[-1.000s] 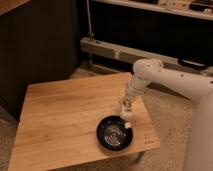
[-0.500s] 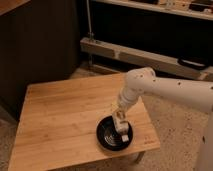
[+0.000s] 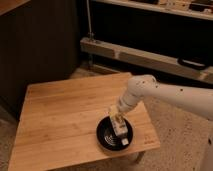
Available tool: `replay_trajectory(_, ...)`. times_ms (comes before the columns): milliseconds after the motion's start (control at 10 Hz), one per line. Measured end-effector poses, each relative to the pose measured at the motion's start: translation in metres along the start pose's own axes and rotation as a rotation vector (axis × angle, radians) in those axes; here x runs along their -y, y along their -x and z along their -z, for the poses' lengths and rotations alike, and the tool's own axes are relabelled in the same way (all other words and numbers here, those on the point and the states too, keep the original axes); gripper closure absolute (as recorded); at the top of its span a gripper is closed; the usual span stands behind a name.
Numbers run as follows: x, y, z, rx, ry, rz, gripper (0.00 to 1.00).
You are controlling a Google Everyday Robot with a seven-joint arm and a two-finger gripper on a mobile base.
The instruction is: Place the bottle in the ceramic bowl
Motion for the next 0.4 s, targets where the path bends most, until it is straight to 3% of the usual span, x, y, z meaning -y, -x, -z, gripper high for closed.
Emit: replay_trajectory(400, -0.0014, 0.0007, 0.0001, 0.000, 0.000, 0.002, 0.35)
